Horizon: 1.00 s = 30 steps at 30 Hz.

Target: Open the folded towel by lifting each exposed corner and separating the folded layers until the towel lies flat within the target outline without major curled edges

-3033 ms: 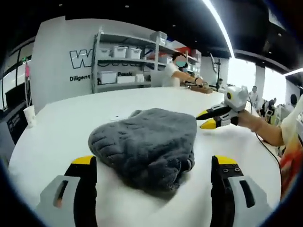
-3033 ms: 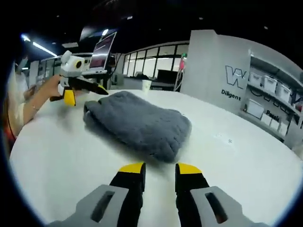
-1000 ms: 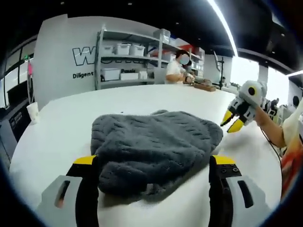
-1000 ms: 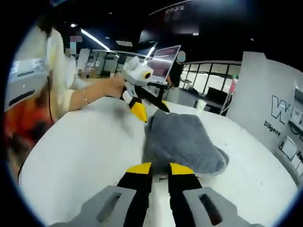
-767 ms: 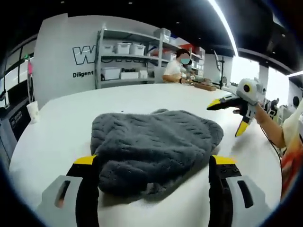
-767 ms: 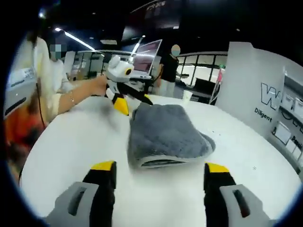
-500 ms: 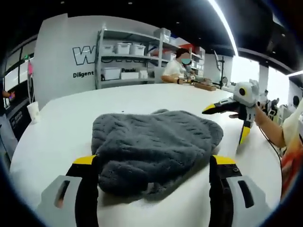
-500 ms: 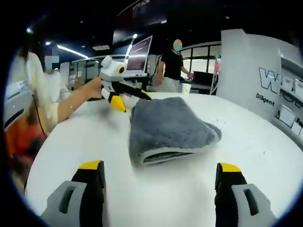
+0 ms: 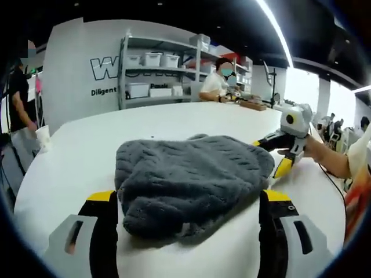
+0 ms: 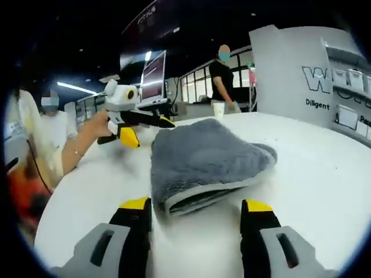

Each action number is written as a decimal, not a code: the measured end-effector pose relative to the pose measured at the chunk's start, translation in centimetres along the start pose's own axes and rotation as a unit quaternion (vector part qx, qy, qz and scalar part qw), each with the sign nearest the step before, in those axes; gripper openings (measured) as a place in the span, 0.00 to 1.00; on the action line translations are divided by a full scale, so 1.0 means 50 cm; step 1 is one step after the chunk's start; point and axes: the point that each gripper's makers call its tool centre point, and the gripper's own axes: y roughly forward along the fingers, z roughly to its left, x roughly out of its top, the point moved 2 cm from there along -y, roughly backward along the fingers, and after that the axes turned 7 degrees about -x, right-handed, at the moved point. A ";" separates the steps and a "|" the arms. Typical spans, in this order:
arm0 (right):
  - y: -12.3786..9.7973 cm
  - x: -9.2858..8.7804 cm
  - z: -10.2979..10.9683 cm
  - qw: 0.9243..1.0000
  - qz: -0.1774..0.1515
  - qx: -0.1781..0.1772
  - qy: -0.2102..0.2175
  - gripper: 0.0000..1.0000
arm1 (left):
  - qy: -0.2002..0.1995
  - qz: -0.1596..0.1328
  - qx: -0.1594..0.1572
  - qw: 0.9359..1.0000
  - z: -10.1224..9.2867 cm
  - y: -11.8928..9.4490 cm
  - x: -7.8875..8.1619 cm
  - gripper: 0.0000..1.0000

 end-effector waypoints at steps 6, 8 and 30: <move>0.023 -0.002 0.004 1.000 0.004 -0.011 -0.010 0.38 | 0.001 -0.001 0.000 1.000 -0.001 -0.001 0.002 0.99; 0.028 -0.005 0.000 1.000 0.003 -0.016 -0.002 0.34 | 0.001 -0.001 0.000 1.000 0.000 -0.002 0.002 0.99; 0.012 0.007 -0.033 0.997 -0.008 -0.071 -0.036 0.05 | 0.000 -0.004 0.000 1.000 0.000 -0.006 0.002 0.99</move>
